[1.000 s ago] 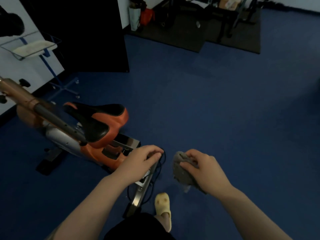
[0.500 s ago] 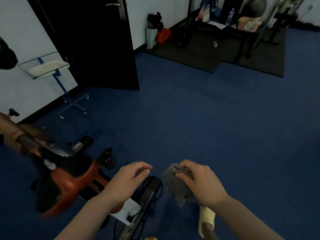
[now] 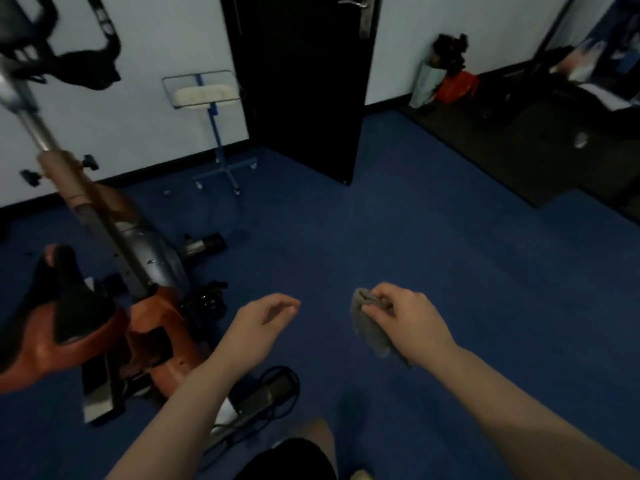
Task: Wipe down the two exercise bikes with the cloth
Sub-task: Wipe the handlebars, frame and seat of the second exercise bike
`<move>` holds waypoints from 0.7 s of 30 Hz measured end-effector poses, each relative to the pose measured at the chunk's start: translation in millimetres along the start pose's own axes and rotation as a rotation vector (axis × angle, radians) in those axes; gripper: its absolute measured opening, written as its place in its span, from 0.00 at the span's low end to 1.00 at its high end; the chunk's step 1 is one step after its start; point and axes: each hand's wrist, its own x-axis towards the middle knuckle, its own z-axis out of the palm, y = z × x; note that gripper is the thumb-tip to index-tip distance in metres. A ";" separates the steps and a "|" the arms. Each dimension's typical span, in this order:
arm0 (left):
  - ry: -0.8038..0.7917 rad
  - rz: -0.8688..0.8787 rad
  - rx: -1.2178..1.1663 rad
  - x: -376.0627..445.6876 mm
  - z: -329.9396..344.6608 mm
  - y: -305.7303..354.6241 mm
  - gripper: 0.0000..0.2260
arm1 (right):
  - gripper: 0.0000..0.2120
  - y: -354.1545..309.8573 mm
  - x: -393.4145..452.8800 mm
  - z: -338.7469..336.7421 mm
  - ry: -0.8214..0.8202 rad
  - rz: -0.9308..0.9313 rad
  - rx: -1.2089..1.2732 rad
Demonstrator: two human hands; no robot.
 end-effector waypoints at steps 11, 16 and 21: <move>0.117 -0.098 0.079 110.5 -10.7 15.9 0.07 | 0.04 -27.0 165.9 -14.2 -0.151 -0.196 0.022; 0.202 -0.140 0.054 159.4 -36.3 13.8 0.06 | 0.04 -42.7 231.9 -23.3 -0.176 -0.251 0.007; 0.254 -0.190 -0.001 191.1 -44.8 18.0 0.06 | 0.05 -51.5 285.3 -27.8 -0.198 -0.248 0.066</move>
